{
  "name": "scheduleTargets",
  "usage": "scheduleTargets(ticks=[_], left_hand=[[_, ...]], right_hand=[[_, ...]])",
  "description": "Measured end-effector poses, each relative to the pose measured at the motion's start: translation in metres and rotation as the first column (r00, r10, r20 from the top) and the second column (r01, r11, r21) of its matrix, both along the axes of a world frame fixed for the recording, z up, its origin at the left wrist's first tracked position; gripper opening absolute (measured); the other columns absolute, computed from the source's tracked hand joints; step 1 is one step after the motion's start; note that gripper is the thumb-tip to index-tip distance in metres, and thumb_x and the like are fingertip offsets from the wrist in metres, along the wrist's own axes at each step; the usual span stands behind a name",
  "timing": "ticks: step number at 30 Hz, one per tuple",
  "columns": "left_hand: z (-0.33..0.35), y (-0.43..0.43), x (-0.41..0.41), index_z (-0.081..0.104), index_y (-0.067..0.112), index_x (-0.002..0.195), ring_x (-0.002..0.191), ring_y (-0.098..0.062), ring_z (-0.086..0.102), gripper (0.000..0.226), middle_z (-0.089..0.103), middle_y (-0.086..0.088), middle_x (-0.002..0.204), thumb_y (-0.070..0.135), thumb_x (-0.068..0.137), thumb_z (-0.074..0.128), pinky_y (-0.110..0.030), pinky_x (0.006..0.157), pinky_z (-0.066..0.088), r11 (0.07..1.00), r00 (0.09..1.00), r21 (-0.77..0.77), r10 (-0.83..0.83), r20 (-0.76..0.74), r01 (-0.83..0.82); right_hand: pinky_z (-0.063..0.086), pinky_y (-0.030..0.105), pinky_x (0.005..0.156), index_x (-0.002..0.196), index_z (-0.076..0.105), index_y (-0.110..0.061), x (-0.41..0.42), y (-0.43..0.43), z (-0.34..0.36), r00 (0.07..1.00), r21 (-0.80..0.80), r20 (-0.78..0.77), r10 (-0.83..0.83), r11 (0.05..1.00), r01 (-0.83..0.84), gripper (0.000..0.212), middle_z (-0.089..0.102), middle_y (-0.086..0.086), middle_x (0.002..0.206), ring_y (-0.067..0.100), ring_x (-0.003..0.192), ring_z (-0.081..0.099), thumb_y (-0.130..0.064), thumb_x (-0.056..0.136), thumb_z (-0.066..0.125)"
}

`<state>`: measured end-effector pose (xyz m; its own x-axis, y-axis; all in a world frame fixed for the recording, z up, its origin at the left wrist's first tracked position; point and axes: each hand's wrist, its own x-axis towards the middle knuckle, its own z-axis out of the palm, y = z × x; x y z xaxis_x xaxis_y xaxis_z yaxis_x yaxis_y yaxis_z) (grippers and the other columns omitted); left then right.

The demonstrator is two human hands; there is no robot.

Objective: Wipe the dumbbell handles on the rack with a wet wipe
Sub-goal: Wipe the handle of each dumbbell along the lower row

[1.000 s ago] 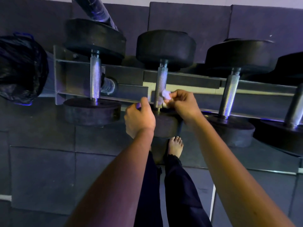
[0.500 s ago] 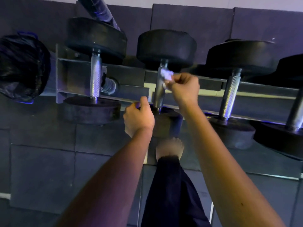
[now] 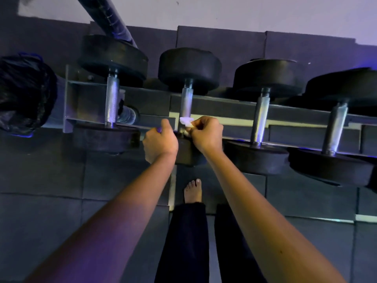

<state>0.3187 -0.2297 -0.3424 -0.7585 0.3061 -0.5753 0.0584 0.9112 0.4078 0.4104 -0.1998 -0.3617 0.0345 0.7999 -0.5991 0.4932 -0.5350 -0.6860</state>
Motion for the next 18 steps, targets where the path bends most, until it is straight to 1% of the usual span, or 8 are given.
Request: scheduleTargets(ticks=[3, 5, 7, 9, 11, 14, 16, 18], left_hand=[[-0.003, -0.006, 0.002, 0.066, 0.004, 0.111, 0.108, -0.038, 0.055, 0.048, 0.061, -0.023, 0.119, 0.040, 0.098, 0.037, -0.037, 0.077, 0.039, 0.997, 0.997, 0.056, -0.056, -0.056, 0.059], [-0.001, -0.013, 0.010, 0.066, 0.000, 0.108, 0.108, -0.039, 0.055, 0.046, 0.061, -0.024, 0.116, 0.034, 0.100, 0.037, -0.038, 0.082, 0.040, 0.977, 0.981, 0.163, -0.114, -0.156, 0.139], [0.003, -0.021, 0.027, 0.068, 0.003, 0.100, 0.108, -0.036, 0.055, 0.048, 0.063, -0.019, 0.110, 0.038, 0.094, 0.035, -0.041, 0.091, 0.043, 0.918, 0.950, 0.290, -0.209, -0.232, 0.272], [0.006, -0.026, 0.049, 0.069, 0.008, 0.101, 0.115, -0.028, 0.054, 0.050, 0.064, -0.011, 0.114, 0.040, 0.090, 0.033, -0.049, 0.106, 0.036, 0.856, 0.911, 0.341, -0.299, -0.283, 0.387], [0.009, -0.025, 0.077, 0.068, 0.011, 0.106, 0.120, -0.021, 0.051, 0.043, 0.062, -0.004, 0.120, 0.037, 0.093, 0.036, -0.051, 0.114, 0.026, 0.823, 0.896, 0.373, -0.339, -0.286, 0.430], [0.018, -0.016, 0.121, 0.066, 0.011, 0.111, 0.114, -0.020, 0.055, 0.031, 0.063, -0.004, 0.118, 0.029, 0.099, 0.043, -0.036, 0.103, 0.041, 0.808, 0.931, 0.465, -0.335, -0.145, 0.363], [0.018, -0.007, 0.146, 0.065, 0.009, 0.112, 0.105, -0.020, 0.058, 0.030, 0.064, -0.007, 0.113, 0.027, 0.099, 0.045, -0.027, 0.090, 0.043, 0.835, 0.940, 0.446, -0.337, -0.046, 0.321], [0.013, 0.002, 0.165, 0.067, 0.008, 0.110, 0.102, -0.024, 0.059, 0.034, 0.065, -0.010, 0.110, 0.030, 0.099, 0.044, -0.029, 0.085, 0.043, 0.872, 0.948, 0.397, -0.318, 0.015, 0.286]], right_hand=[[0.056, 0.029, 0.085, 0.093, 0.070, -0.013, 0.011, -0.007, 0.009, 0.998, 0.049, -0.001, 0.061, 0.997, -0.061, 0.009, 0.070, 0.002, 0.095, 0.012, 0.090, 0.065, -0.008, 0.085, 0.070], [0.055, 0.031, 0.087, 0.100, 0.069, -0.011, 0.025, -0.014, 0.017, 0.994, 0.100, 0.013, 0.113, 0.989, -0.113, 0.013, 0.069, 0.006, 0.102, 0.016, 0.097, 0.065, -0.006, 0.089, 0.064], [0.055, 0.033, 0.086, 0.099, 0.069, -0.009, 0.044, -0.018, 0.027, 0.995, 0.167, 0.035, 0.090, 0.981, -0.095, 0.014, 0.070, 0.009, 0.101, 0.020, 0.097, 0.066, -0.003, 0.089, 0.061], [0.055, 0.032, 0.081, 0.094, 0.069, -0.008, 0.068, -0.017, 0.039, 0.996, 0.256, 0.080, 0.049, 0.964, -0.068, 0.014, 0.071, 0.009, 0.095, 0.022, 0.091, 0.067, -0.001, 0.087, 0.060], [0.053, 0.029, 0.079, 0.094, 0.069, -0.008, 0.096, -0.014, 0.052, 0.992, 0.314, 0.120, 0.038, 0.947, -0.074, 0.011, 0.071, 0.008, 0.094, 0.018, 0.088, 0.066, -0.002, 0.088, 0.062], [0.052, 0.020, 0.077, 0.097, 0.068, -0.010, 0.137, -0.008, 0.061, 0.990, 0.333, 0.139, 0.010, 0.941, -0.057, 0.010, 0.069, 0.003, 0.094, 0.010, 0.086, 0.063, -0.006, 0.089, 0.063], [0.044, 0.004, 0.068, 0.099, 0.068, -0.010, 0.160, -0.004, 0.060, 0.986, 0.315, 0.168, 0.000, 0.948, -0.054, 0.011, 0.068, 0.003, 0.097, 0.007, 0.084, 0.060, -0.006, 0.090, 0.062], [0.035, -0.002, 0.056, 0.099, 0.068, -0.007, 0.180, 0.000, 0.054, 0.978, 0.289, 0.210, -0.001, 0.955, -0.061, 0.013, 0.068, 0.007, 0.096, 0.007, 0.077, 0.054, -0.003, 0.090, 0.059]])
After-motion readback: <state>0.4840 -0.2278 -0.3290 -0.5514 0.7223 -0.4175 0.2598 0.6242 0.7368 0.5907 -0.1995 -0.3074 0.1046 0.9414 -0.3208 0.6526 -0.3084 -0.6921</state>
